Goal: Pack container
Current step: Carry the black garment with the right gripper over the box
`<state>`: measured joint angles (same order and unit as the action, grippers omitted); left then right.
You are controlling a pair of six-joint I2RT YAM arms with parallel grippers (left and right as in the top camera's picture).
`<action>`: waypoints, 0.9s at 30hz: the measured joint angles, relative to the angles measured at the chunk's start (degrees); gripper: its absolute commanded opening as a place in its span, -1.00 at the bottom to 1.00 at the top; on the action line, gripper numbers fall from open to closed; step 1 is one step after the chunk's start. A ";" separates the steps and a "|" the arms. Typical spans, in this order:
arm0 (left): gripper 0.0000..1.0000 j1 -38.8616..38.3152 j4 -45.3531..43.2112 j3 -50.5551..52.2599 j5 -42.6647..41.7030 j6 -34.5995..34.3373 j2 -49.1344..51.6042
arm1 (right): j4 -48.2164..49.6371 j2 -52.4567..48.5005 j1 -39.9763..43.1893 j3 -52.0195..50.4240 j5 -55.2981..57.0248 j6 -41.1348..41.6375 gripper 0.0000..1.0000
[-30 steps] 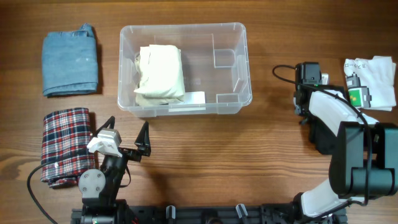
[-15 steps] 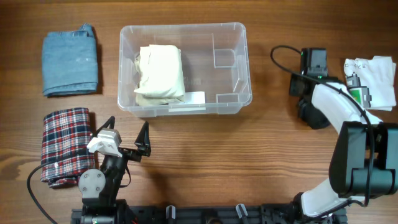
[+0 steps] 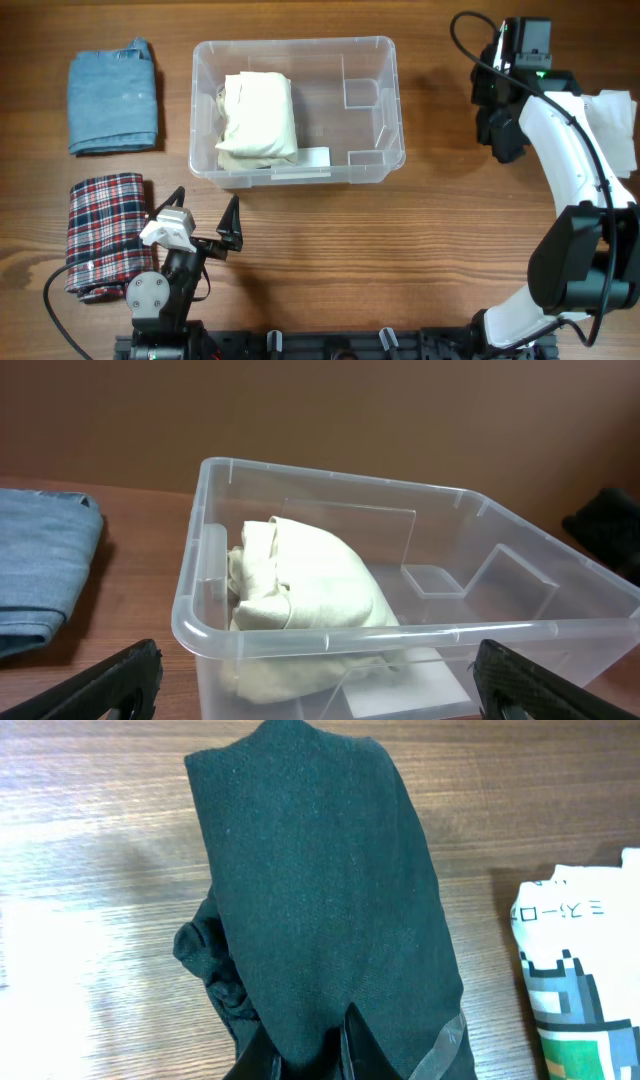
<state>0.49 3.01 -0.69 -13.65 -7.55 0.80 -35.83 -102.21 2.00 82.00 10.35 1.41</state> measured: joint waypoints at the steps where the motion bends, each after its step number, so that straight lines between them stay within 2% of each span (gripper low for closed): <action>1: 0.99 0.00 0.00 0.00 0.00 0.02 0.00 | -0.87 0.00 -0.09 1.01 -0.24 0.00 -0.91; 6: 0.99 0.00 0.00 0.00 0.00 0.02 0.00 | -5.81 1.42 -2.75 9.46 -0.48 0.00 -0.92; 11: 1.00 0.00 0.00 0.00 0.00 0.00 0.00 | -6.10 7.06 -13.31 17.42 -0.50 0.28 -0.92; 19: 0.99 0.00 0.00 0.00 0.00 0.00 0.00 | -4.35 8.31 -28.79 18.27 -0.24 5.81 -0.92; 27: 1.00 0.00 0.00 0.00 0.00 0.00 0.00 | -1.22 4.70 -37.97 18.27 6.67 15.52 -0.92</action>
<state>0.49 3.01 -0.69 -13.65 -7.55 0.80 -37.06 -97.51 -35.97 100.27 17.02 16.93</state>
